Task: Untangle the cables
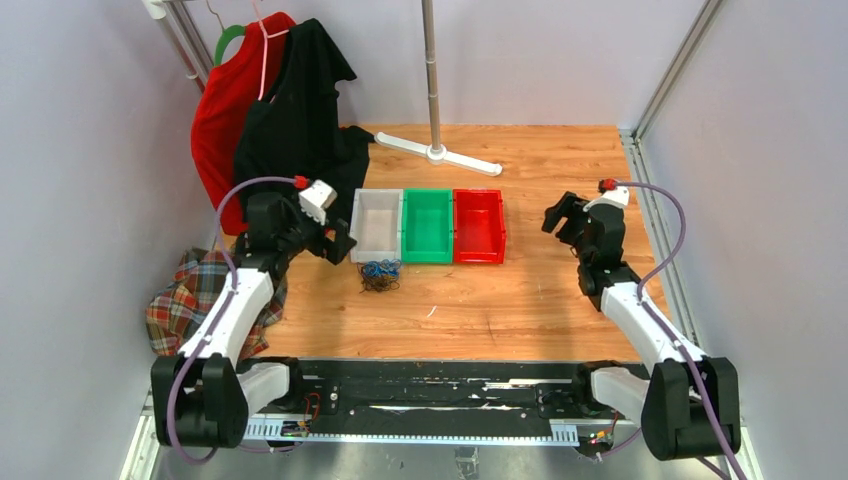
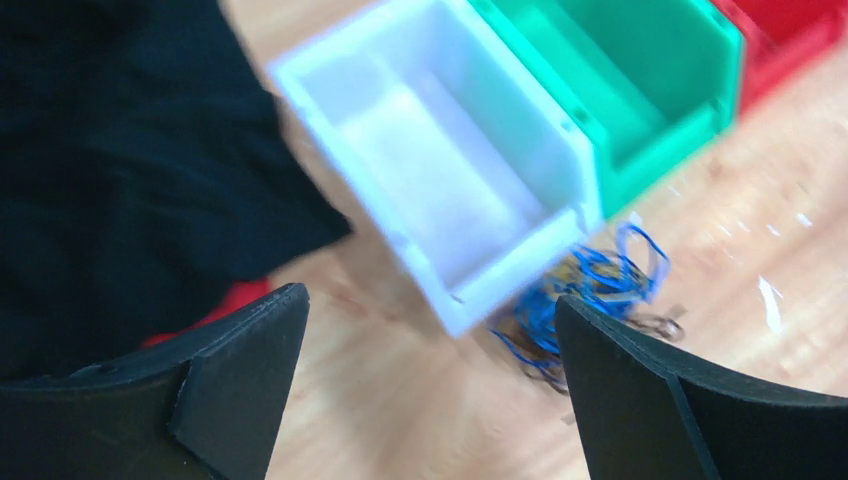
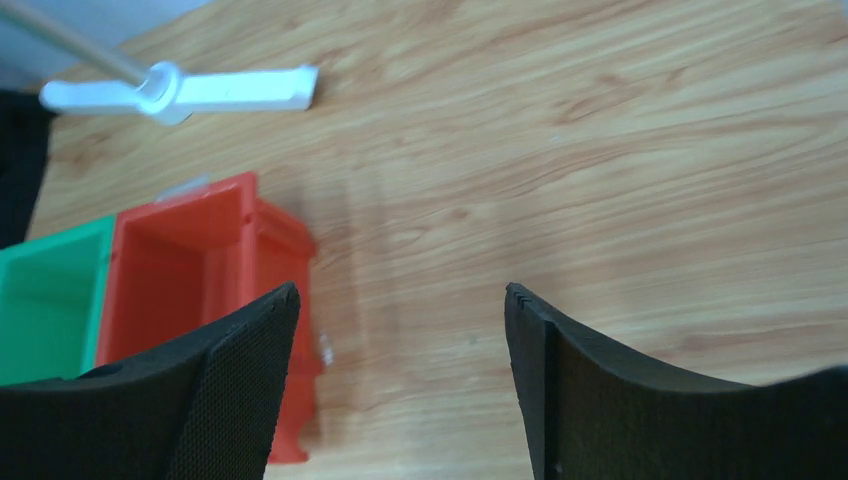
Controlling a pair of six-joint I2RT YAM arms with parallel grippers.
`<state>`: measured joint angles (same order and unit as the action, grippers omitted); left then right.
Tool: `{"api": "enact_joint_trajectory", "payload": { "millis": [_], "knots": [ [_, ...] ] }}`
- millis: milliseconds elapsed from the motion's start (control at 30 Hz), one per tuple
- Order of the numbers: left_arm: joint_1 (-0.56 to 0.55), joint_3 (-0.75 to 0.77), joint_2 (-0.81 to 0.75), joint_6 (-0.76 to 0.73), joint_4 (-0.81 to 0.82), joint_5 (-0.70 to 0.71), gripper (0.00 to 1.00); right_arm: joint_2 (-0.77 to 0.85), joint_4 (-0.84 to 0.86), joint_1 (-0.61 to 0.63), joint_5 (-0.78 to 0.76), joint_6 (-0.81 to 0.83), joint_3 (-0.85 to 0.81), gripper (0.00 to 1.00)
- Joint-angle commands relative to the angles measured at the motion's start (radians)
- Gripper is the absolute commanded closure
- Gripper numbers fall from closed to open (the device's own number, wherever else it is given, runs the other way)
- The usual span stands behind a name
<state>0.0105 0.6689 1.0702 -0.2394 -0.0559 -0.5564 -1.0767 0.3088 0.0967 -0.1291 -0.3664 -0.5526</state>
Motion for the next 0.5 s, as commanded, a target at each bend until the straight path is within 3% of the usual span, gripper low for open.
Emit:
{"api": "enact_joint_trajectory", "payload": {
  "millis": [0, 100, 267, 467],
  "knots": [
    [-0.083, 0.048, 0.092, -0.108, -0.293, -0.147, 0.02, -0.055, -0.126, 0.059, 0.215, -0.076, -0.07, 0.25],
    [-0.146, 0.069, 0.168, -0.121, -0.315, -0.149, 0.02, -0.07, -0.224, 0.212, 0.115, 0.006, -0.115, 0.3],
    [-0.187, 0.099, 0.244, -0.117, -0.302, -0.177, 0.0, -0.019, -0.137, 0.392, 0.04, 0.023, -0.049, 0.32],
    [-0.217, 0.131, 0.344, -0.134, -0.291, -0.188, 0.2, -0.031, -0.113, 0.576, -0.011, 0.047, -0.038, 0.37]
  ]
}}
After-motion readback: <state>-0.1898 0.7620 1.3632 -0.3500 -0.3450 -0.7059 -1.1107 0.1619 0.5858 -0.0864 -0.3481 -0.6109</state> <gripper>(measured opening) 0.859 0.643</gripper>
